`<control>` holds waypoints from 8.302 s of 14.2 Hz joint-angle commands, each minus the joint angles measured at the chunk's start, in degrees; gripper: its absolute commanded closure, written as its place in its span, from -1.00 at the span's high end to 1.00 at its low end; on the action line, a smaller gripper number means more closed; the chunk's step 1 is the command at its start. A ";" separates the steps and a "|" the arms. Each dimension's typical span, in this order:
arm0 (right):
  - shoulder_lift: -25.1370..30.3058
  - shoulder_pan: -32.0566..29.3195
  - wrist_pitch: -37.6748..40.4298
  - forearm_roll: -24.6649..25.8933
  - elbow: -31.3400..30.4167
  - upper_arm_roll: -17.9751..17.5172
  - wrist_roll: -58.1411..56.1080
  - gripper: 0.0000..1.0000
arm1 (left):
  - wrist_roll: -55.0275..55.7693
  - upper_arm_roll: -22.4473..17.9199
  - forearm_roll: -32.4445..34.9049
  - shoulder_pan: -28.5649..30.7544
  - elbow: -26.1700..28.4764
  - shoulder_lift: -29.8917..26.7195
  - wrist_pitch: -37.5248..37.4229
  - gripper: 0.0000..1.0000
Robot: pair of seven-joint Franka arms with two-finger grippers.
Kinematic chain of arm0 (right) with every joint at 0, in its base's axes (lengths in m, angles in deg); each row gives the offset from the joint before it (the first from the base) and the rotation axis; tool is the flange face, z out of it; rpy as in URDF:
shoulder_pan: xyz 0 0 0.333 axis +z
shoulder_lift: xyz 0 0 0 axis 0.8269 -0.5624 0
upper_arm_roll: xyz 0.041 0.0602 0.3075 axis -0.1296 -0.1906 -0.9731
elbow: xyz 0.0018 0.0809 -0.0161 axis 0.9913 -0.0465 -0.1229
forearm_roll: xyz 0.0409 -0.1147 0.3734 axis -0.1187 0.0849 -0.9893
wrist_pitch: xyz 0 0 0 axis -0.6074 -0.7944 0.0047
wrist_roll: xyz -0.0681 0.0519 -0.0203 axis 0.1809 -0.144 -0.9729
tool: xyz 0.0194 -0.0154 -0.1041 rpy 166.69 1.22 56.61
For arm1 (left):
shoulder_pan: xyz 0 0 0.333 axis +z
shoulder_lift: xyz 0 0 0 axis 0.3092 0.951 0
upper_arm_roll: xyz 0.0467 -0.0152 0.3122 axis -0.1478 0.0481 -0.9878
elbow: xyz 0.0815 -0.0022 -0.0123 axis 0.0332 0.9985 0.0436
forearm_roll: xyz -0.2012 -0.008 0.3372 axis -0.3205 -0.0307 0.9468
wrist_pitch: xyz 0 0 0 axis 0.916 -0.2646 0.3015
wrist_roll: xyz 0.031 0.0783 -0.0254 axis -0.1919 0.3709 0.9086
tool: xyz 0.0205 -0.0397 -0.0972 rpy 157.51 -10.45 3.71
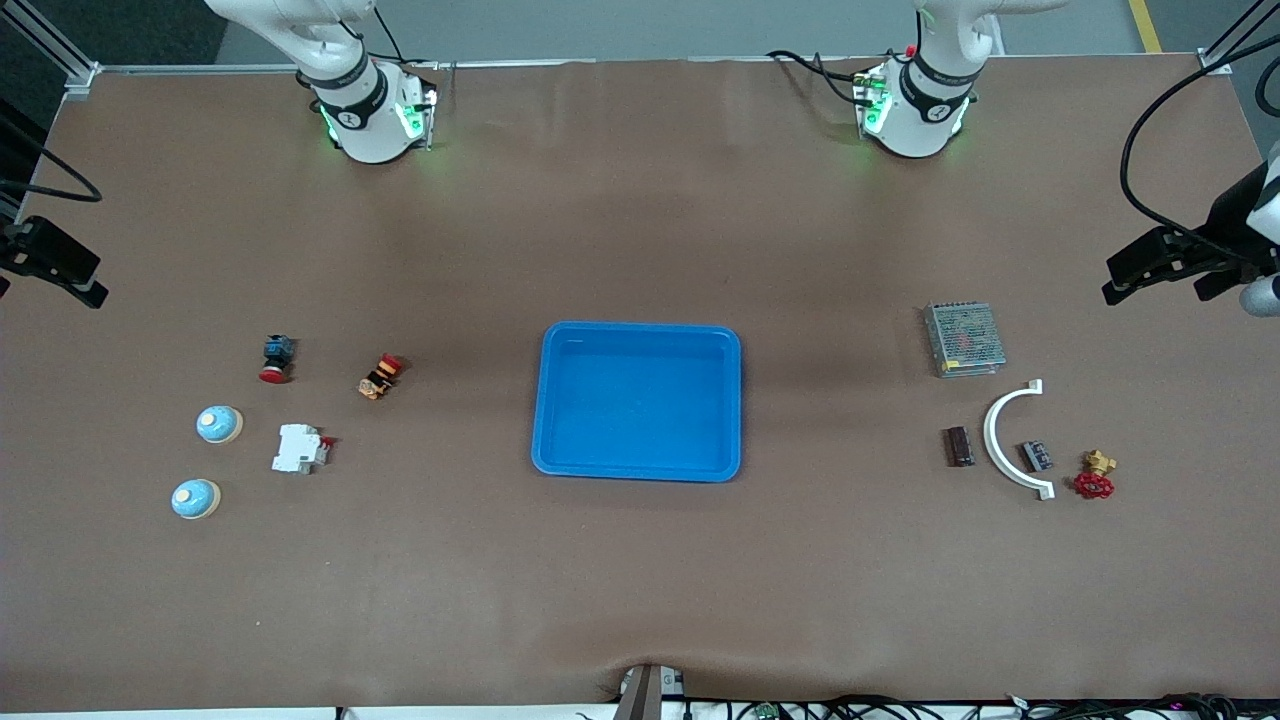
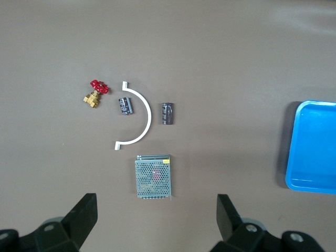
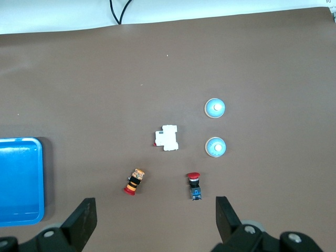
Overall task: Place electrolytic capacitor and blue bell in tray
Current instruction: 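Move the left gripper to a capacitor while the right gripper reaches a bell, then grasp the capacitor with the left gripper while the right gripper grasps the bell, then move the bell and capacitor over the blue tray with both grippers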
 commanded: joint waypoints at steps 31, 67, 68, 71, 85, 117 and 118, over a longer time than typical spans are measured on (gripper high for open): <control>-24.24 -13.64 -37.45 -0.78 -18.97 -0.21 -22.89 1.00 | -0.78 -3.43 0.94 4.18 -2.23 32.14 22.92 1.00; -32.07 -16.28 -40.84 -0.78 -20.14 -0.56 -26.24 -1.00 | 0.37 -3.52 1.21 7.69 -2.94 42.96 29.42 1.00; -31.46 -15.93 -39.25 -0.78 -19.09 -0.65 -26.15 -1.00 | 0.37 -3.52 1.21 7.87 -2.94 43.05 29.42 1.00; -29.79 -13.57 -34.77 -0.78 -16.18 -0.65 -22.57 -1.00 | 0.28 -3.52 1.21 8.40 -2.86 43.49 29.42 1.00; -26.70 4.98 -27.38 -0.95 -14.59 -3.10 21.62 -1.00 | 3.17 -3.52 1.12 7.96 -3.03 44.02 30.13 -0.16; -36.02 36.80 -48.99 0.10 -20.47 -4.87 76.95 -1.00 | 65.63 -2.20 0.42 -18.92 -10.59 36.81 15.54 -1.00; -35.93 36.89 -49.17 0.10 -20.83 -4.87 76.95 -1.00 | 68.71 -2.20 0.42 -20.59 -10.59 36.81 15.54 -1.00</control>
